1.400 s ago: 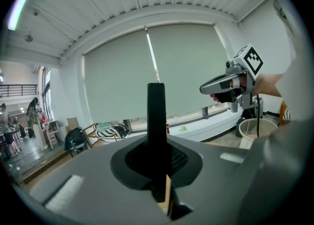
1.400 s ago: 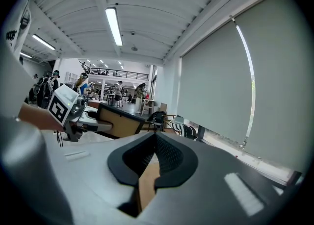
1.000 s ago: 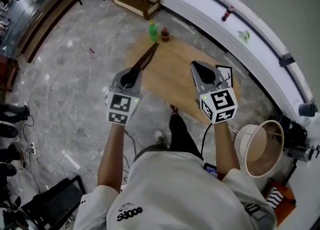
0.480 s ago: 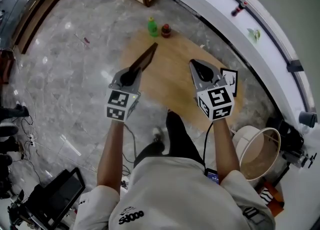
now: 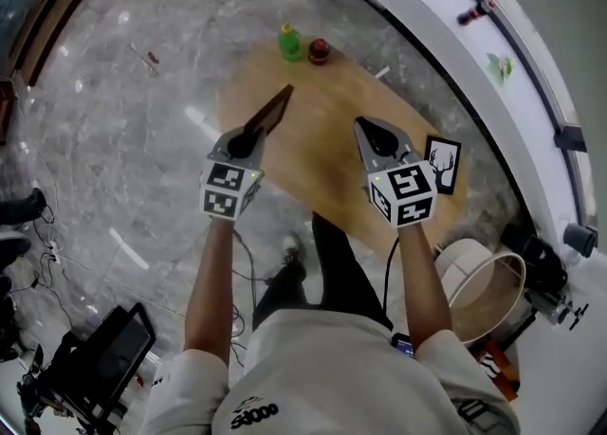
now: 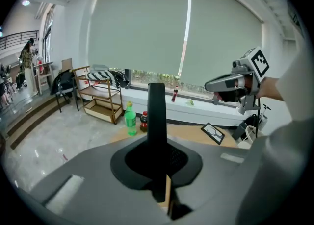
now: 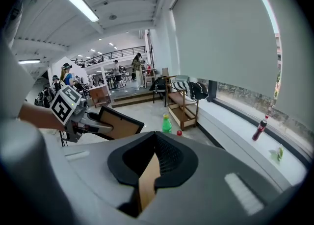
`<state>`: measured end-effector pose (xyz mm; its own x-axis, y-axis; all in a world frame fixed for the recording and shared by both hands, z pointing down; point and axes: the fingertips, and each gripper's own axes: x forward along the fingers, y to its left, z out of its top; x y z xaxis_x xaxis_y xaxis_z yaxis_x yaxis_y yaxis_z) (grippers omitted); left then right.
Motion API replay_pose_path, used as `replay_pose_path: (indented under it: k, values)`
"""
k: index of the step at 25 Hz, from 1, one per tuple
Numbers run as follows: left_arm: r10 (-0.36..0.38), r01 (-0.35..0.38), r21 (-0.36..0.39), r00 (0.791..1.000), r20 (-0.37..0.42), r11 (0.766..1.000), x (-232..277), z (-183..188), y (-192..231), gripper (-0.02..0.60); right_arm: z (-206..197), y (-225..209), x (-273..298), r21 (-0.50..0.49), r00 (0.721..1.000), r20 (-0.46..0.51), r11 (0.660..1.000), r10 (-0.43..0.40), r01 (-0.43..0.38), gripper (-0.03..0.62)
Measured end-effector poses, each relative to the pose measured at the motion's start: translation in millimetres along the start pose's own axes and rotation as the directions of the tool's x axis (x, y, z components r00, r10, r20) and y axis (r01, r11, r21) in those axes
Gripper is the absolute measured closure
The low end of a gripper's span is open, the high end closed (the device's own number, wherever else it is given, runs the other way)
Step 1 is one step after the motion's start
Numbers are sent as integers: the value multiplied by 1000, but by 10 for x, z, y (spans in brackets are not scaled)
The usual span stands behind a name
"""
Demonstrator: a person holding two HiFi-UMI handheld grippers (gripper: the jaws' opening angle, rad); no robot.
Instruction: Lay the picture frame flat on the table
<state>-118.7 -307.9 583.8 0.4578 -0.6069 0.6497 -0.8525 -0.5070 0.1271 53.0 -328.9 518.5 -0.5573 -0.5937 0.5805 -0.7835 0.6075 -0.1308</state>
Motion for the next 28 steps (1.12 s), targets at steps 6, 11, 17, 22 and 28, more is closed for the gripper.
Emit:
replay_pose_path:
  k: [6, 11, 17, 22, 28]
  values:
    - [7, -13, -75, 996, -85, 997, 427, -451, 188, 561, -403, -174, 420, 85, 997, -73, 996, 31, -25, 591]
    - [-3, -15, -126, 991, -135, 992, 743, -756, 296, 561, -697, -280, 746, 94, 990, -132, 995, 43, -31, 591]
    - [-28, -7, -209, 986, -164, 978, 1135, -1059, 335, 561, -976, -314, 1018, 111, 979, -186, 992, 80, -60, 591]
    - [-87, 23, -286, 973, -215, 958, 1398, -1320, 247, 561, -1173, -330, 1161, 134, 970, -221, 988, 104, -76, 591]
    - [-154, 61, -346, 956, -249, 936, 1588, -1509, 110, 561, -1374, -356, 1243, 153, 958, -251, 983, 135, -98, 591]
